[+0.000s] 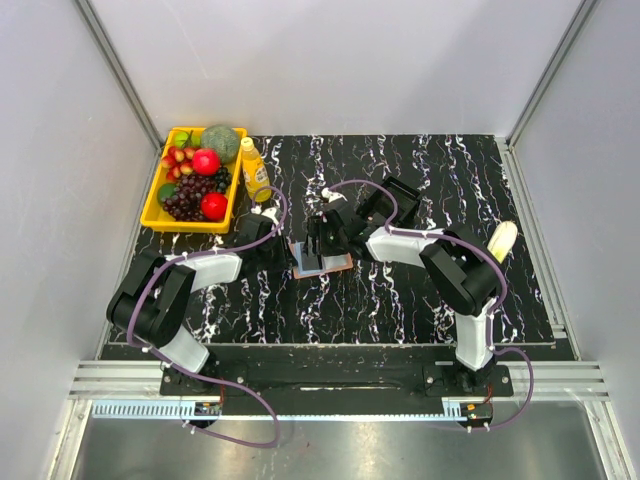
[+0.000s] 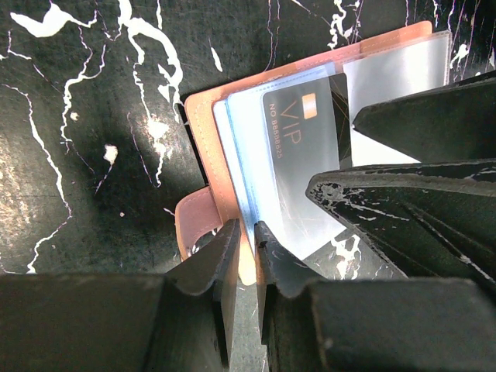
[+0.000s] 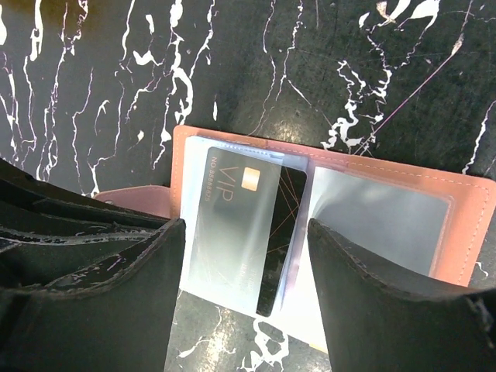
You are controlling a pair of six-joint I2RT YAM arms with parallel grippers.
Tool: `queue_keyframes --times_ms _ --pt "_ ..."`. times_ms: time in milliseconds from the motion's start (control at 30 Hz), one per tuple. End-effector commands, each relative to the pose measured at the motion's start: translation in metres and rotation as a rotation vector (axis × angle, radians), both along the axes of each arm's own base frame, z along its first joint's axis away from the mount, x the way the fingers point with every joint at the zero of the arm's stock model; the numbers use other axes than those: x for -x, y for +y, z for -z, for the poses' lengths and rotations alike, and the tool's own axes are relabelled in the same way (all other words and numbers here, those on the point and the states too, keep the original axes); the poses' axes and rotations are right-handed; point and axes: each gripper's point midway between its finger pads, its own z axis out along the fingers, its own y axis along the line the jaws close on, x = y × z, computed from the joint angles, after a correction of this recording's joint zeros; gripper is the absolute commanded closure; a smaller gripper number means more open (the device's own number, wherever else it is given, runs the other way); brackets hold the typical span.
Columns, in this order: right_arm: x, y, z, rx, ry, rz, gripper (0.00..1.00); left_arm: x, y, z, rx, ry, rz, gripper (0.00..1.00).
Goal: Put the credit cards into the card holder
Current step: Insert the credit card into the card holder.
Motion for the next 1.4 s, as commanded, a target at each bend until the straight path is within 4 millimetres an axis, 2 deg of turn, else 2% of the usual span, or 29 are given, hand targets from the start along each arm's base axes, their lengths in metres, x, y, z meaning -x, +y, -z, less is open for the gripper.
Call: queue_keyframes --times_ms 0,267,467,700,767,867,1033,1233,1367 --pt "-0.006 0.015 -0.022 -0.085 -0.024 -0.018 0.3 0.023 0.019 0.022 -0.098 0.092 0.006 0.81" --pt "0.001 0.037 -0.025 -0.16 0.013 -0.073 0.3 0.021 0.018 0.022 -0.095 0.086 0.005 0.81" --pt "0.001 0.036 -0.024 -0.15 0.005 -0.071 0.3 0.022 0.018 0.023 -0.092 0.085 0.007 0.81" --pt "0.006 0.044 -0.042 -0.257 -0.009 -0.101 0.32 0.022 0.018 0.022 -0.089 0.084 0.004 0.81" --pt "0.006 0.044 -0.04 -0.247 0.006 -0.094 0.31 0.022 0.018 0.022 -0.092 0.086 0.003 0.81" --pt "-0.001 0.025 -0.036 -0.176 -0.029 -0.026 0.3 0.021 0.019 0.018 -0.093 0.075 0.001 0.81" --pt "-0.013 -0.003 -0.047 -0.144 -0.064 0.04 0.3 0.015 0.017 0.01 -0.085 0.045 -0.003 0.81" --pt "-0.015 -0.015 -0.062 -0.106 -0.12 0.045 0.28 0.007 0.012 -0.002 -0.069 0.021 0.006 0.81" --pt "-0.017 -0.026 -0.056 -0.05 -0.126 0.057 0.28 0.005 0.011 -0.009 -0.065 0.006 0.005 0.81"
